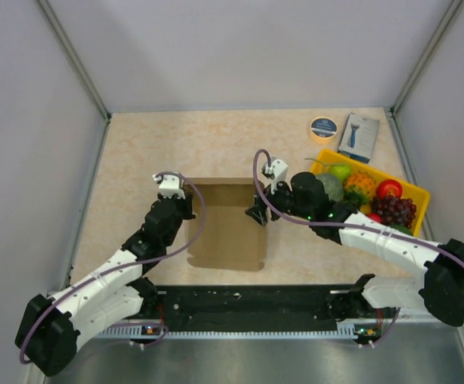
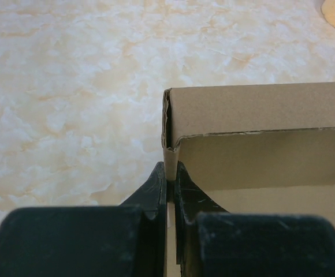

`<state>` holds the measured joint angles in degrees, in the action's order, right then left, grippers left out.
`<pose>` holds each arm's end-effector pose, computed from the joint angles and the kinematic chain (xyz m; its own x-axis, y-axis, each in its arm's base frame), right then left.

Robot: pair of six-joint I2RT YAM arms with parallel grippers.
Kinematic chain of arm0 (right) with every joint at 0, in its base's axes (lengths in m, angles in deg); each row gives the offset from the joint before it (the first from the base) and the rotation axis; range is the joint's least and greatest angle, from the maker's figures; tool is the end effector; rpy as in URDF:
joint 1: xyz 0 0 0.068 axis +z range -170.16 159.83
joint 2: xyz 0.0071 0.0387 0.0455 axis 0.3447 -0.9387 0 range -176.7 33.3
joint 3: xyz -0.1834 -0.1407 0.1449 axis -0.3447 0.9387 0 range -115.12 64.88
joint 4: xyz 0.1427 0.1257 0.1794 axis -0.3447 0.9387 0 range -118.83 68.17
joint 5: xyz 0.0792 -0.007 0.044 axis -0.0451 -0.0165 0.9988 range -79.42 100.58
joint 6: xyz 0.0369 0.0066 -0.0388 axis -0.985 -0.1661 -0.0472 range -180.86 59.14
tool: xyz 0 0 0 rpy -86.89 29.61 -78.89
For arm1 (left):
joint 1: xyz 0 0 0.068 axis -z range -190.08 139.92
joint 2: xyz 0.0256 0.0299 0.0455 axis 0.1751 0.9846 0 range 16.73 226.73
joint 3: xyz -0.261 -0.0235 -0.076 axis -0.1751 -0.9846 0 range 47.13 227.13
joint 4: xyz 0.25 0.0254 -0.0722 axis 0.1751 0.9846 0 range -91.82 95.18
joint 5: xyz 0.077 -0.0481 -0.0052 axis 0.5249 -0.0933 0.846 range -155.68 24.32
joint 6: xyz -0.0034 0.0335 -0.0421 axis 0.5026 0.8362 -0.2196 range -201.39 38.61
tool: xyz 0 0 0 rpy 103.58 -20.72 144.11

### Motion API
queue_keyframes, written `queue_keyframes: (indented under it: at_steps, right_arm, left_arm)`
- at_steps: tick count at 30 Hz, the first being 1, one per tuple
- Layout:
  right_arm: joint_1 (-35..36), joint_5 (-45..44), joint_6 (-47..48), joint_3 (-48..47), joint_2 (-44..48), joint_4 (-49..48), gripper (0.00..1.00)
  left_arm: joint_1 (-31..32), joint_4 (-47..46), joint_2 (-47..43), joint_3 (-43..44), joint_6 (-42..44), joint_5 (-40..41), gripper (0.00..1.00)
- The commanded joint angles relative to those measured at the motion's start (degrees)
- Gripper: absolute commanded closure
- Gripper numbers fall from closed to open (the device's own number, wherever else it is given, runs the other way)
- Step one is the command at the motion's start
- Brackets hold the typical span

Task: Fold the paper box

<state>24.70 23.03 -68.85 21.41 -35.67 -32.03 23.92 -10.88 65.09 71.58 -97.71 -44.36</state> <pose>0.1879 0.1978 0.2673 -0.3817 -0.1884 -0.9049 -0.7848 0.5832 0.2096 0.1700 -0.0991 0.2389 -0.2684 -0.1346 -0.9538 0.1608 0.9700 -0.1821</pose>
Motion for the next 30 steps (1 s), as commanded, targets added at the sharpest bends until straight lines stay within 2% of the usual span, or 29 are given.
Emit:
queue_keyframes:
  at_steps: [1,3,10,14,17,21,24,28,30]
  right_arm:
    - [-0.21,-5.59,-0.44,1.62,0.33,-3.46,0.29]
    - [-0.39,-7.34,-2.11,2.41,0.07,-5.93,0.29]
    - [-1.35,-10.69,-7.39,2.24,-3.71,-9.80,0.29]
    - [-1.70,-9.90,-5.99,5.58,-5.12,-15.51,0.29]
    - [-3.81,-5.42,-5.98,6.98,-5.21,-16.75,0.29]
    - [-6.45,1.25,-8.36,9.18,-3.72,-17.37,0.28]
    - [-6.63,2.05,-8.97,11.38,-0.74,-16.75,0.26]
    - [-7.59,2.23,-11.08,11.99,3.74,-12.71,0.25]
    - [-9.78,2.75,-13.18,13.22,6.11,-12.18,0.25]
  left_arm:
    - [0.98,-15.35,-0.90,-4.66,4.97,2.50,1.00]
    - [1.07,-22.79,-0.28,-7.74,6.03,2.24,1.00]
    - [2.12,-38.37,6.21,-14.68,7.35,1.88,1.00]
    - [3.44,-41.12,9.64,-15.75,8.05,4.77,1.00]
    - [4.67,-42.26,12.54,-15.40,8.67,7.14,1.00]
    - [5.64,-36.90,15.09,-13.19,2.09,9.43,1.00]
    - [7.83,-44.79,18.78,-17.05,0.06,10.49,1.00]
    - [10.47,-46.83,22.12,-17.86,0.23,14.18,1.00]
    - [11.78,-51.03,23.18,-18.47,1.46,15.50,1.00]
